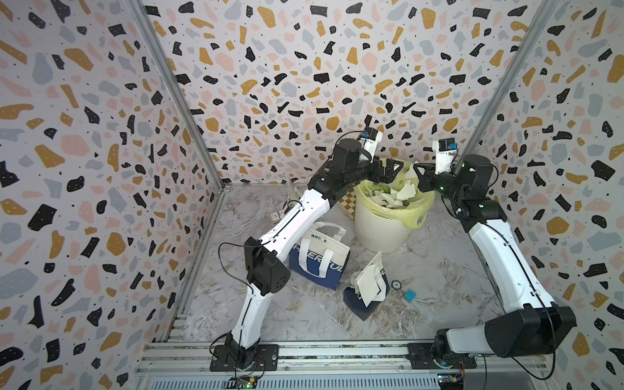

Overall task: Shred takeout receipts and throw away
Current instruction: Place the takeout receipt in the trash bin.

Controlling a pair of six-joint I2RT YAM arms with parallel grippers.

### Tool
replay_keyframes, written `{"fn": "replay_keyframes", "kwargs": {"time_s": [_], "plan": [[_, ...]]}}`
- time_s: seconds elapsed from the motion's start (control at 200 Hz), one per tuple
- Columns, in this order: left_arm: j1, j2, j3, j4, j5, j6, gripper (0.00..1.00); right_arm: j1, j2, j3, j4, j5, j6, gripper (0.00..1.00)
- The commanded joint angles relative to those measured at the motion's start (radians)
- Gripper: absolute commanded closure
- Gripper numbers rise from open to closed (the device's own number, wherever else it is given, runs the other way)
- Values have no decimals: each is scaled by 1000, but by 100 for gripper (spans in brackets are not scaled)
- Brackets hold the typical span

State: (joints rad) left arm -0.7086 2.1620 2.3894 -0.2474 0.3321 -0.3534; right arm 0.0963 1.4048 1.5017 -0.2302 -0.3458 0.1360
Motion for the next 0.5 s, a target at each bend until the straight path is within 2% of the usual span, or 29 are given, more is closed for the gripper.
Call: {"fn": "replay_keyframes", "kwargs": {"time_s": [0.0,0.05,0.15,0.266,0.296,0.496], "plan": [[-1,-29,8,57,42,12,3,5,16,74,-140,11,49,79],[-1,-36,-16,59,64,12,7,6,41,108,-182,4,53,71],[0,-49,-46,52,64,29,10,7,99,202,-296,21,56,47],[0,-66,-72,42,44,56,11,6,126,260,-361,62,53,31],[0,-69,-75,44,47,59,12,7,125,263,-364,72,55,24],[-2,-92,-122,59,117,88,16,9,102,242,-414,152,53,22]]}}
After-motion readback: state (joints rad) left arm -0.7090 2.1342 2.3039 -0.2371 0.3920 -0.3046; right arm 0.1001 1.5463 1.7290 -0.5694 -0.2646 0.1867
